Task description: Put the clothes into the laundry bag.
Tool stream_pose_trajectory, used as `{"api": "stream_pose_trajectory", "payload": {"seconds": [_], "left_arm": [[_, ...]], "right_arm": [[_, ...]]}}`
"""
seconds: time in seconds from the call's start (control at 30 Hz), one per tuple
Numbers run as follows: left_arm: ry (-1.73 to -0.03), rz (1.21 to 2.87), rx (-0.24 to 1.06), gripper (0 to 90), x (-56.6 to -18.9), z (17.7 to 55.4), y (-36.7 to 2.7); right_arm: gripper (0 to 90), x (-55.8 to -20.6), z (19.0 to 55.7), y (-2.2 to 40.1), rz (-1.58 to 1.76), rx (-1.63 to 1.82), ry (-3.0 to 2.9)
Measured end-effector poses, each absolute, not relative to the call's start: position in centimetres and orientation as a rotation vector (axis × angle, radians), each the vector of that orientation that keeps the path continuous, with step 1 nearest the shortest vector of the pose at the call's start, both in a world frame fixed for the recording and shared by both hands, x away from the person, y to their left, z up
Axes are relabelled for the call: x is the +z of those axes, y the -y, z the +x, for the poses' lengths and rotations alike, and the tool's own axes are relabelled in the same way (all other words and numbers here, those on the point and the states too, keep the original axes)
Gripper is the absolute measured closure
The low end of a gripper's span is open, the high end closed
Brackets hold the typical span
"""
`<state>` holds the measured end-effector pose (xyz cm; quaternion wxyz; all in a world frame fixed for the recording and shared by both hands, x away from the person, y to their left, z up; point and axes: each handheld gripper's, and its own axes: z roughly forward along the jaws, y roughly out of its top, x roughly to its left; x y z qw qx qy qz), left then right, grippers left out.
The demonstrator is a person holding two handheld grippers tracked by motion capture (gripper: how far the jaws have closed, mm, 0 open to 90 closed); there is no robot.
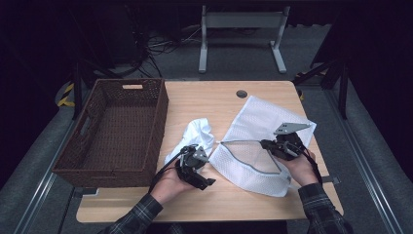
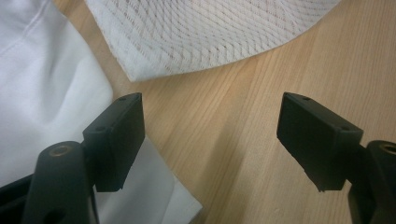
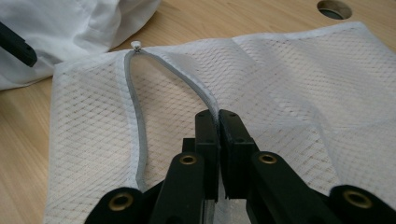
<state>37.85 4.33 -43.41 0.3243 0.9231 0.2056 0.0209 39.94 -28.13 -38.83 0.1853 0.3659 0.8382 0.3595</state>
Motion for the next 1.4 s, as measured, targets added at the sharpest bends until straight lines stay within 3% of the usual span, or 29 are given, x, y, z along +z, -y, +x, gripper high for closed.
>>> {"api": "stream_pose_trajectory", "payload": {"seconds": [0.3,0.67,0.9,1.4], "left_arm": [[-0.604,2.380,0.130,22.6,-41.9,38.3,-5.6],[-0.789,2.301,0.306,11.6,-39.2,40.0,-7.5],[-0.925,2.308,0.326,3.8,-39.9,42.1,-6.9],[-1.081,2.385,0.300,1.0,-43.3,45.3,-6.8]], "right_arm": [[87.3,-37.8,40.1,29.0,1.052,1.031,-2.312],[87.3,-37.6,40.2,29.4,1.062,1.025,-2.302],[87.3,-37.6,40.2,29.6,1.056,1.022,-2.313],[87.2,-37.9,40.2,29.8,1.057,1.011,-2.323]]}}
